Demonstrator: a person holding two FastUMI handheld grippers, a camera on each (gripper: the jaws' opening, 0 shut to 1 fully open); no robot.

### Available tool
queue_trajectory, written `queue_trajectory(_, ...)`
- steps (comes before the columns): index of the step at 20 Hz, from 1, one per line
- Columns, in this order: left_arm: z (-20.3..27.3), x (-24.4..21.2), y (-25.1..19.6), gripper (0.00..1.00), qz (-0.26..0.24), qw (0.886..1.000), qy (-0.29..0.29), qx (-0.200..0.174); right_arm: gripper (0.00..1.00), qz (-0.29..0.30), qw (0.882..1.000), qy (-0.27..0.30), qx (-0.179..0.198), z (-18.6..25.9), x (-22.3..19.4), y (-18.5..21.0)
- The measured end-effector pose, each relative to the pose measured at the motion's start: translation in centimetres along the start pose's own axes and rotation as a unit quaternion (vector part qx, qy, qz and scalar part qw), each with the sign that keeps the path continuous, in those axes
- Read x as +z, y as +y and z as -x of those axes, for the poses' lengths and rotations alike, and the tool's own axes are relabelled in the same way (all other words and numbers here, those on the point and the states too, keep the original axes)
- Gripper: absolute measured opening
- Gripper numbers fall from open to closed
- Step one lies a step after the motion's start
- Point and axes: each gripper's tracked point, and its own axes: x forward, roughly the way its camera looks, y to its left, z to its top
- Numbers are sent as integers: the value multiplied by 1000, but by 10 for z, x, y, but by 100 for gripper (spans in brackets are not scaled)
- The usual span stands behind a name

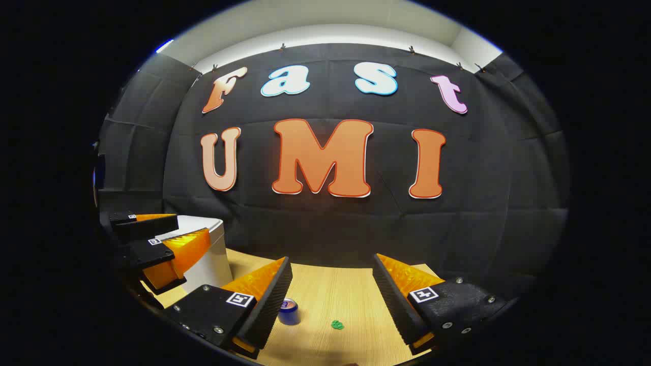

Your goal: Press the lid of the desktop garbage bin to open it, pick up the crumpled paper on the desktop and throw it into the bin, then pick up the pop can on the desktop and drop it into the bin, and finally close the garbage bin lid.

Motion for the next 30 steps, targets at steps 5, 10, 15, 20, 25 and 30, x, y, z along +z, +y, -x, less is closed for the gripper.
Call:
queue_trajectory(5, 2, 0, 3, 95, -5, 1000, -2, 3, 95, 5, 1000, 3, 5, 3, -2, 6)
queue_trajectory(10, 2, -3, 1, 95, -10, 1000, 6, -4, 95, 5, 1000, 24, 18, 3, -13, 14)
queue_trajectory(15, 7, -4, 4, 95, -13, 1000, 6, -2, 95, 7, 1000, 18, 21, 4, -9, 18)
queue_trajectory(20, 6, -3, 4, 95, -11, 1000, 3, 1, 95, 4, 1000, 21, 21, 3, -11, 17)
queue_trajectory(25, 4, -4, 4, 95, -13, 1000, 1, 3, 95, 3, 1000, 19, 18, 1, -9, 15)
queue_trajectory(30, 3, -2, 4, 95, -11, 1000, 0, 0, 95, 5, 1000, 20, 17, 0, -9, 13)
